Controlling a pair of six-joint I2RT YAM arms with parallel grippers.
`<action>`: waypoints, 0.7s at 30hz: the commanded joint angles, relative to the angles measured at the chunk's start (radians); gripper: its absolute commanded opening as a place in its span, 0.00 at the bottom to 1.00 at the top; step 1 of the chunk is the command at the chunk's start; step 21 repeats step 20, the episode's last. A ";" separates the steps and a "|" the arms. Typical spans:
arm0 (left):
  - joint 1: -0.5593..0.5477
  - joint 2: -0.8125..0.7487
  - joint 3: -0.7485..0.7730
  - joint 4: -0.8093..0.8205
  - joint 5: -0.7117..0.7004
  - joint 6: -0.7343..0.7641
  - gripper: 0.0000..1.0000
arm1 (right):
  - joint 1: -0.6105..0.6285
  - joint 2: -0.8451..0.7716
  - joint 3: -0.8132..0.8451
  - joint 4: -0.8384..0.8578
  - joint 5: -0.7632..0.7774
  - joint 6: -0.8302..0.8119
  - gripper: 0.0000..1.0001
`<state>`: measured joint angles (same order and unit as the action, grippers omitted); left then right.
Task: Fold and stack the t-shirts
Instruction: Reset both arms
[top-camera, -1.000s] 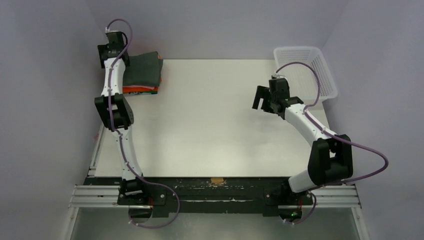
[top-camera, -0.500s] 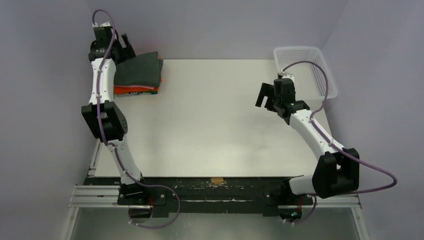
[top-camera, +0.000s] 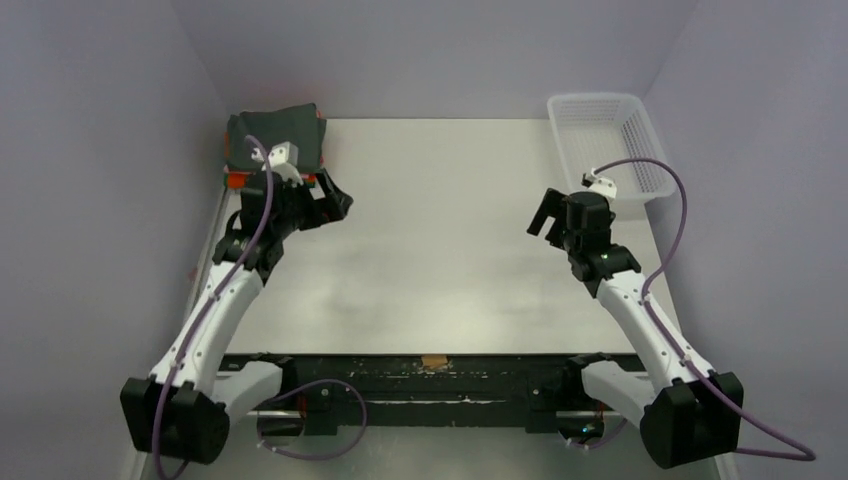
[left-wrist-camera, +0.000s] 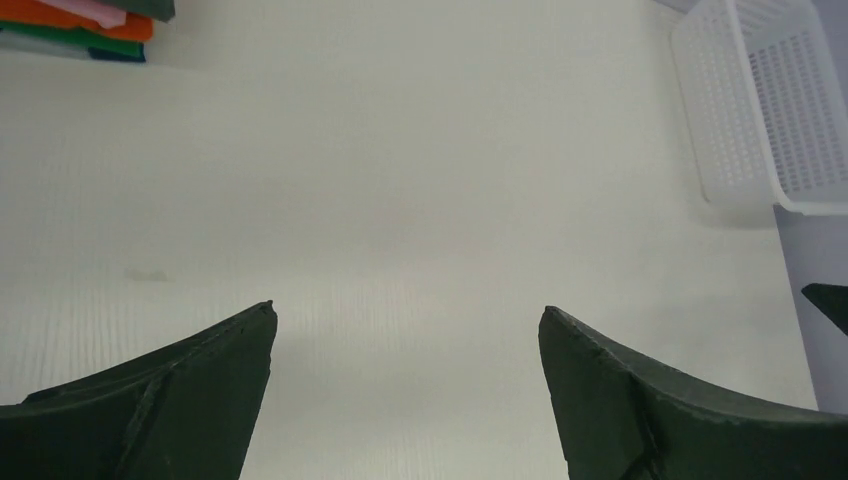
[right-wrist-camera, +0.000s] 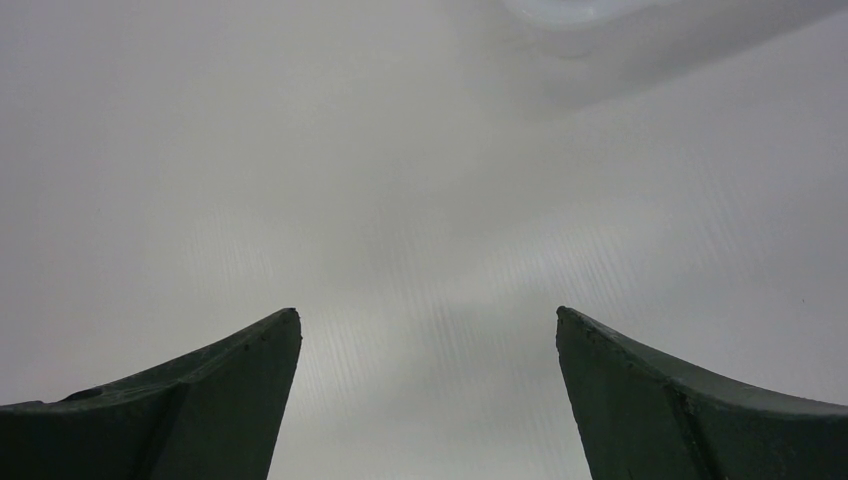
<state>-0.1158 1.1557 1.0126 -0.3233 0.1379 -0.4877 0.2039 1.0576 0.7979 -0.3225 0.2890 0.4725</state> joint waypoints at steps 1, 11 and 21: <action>-0.085 -0.257 -0.225 0.056 -0.125 -0.094 1.00 | -0.005 -0.088 -0.052 -0.014 0.001 0.019 0.98; -0.133 -0.656 -0.467 -0.277 -0.288 -0.209 1.00 | -0.005 -0.187 -0.156 -0.033 -0.026 0.054 0.98; -0.133 -0.640 -0.451 -0.325 -0.333 -0.219 1.00 | -0.005 -0.171 -0.182 0.013 -0.024 0.050 0.98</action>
